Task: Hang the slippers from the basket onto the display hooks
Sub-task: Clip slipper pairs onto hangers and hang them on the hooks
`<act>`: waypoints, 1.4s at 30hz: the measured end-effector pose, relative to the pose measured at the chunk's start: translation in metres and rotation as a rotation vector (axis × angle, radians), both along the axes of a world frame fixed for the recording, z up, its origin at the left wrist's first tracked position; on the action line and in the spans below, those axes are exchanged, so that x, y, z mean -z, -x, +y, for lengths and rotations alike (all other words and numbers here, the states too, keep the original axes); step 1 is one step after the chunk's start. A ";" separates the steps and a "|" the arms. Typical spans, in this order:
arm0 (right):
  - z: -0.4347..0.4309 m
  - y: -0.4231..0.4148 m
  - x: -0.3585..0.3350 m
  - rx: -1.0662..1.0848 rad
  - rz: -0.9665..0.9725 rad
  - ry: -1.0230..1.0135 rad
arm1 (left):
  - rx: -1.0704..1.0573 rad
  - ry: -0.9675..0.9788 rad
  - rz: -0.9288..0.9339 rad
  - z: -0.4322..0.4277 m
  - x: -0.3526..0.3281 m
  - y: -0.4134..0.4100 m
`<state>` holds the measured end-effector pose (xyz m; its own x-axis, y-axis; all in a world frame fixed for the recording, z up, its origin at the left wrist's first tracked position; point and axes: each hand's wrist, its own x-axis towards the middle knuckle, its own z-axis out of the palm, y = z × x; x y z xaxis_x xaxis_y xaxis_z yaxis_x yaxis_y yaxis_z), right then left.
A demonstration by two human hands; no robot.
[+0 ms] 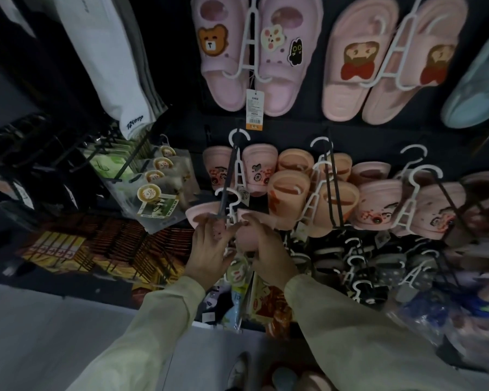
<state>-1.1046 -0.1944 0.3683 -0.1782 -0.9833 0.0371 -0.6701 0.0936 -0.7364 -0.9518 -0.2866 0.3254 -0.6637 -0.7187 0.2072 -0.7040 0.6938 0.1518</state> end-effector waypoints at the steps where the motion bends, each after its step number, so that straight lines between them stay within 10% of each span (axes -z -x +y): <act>1: 0.001 0.000 -0.003 0.007 -0.019 0.000 | 0.007 0.011 -0.021 -0.001 0.002 0.001; 42: 0.072 -0.027 -0.036 0.049 -0.162 0.107 | -0.135 0.177 -0.035 0.098 -0.020 -0.022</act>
<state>-1.0781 -0.1224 0.4044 -0.2376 -0.9653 0.1085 -0.5390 0.0381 -0.8415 -0.9295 -0.1884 0.3453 -0.5725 -0.7563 0.3167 -0.7952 0.6063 0.0103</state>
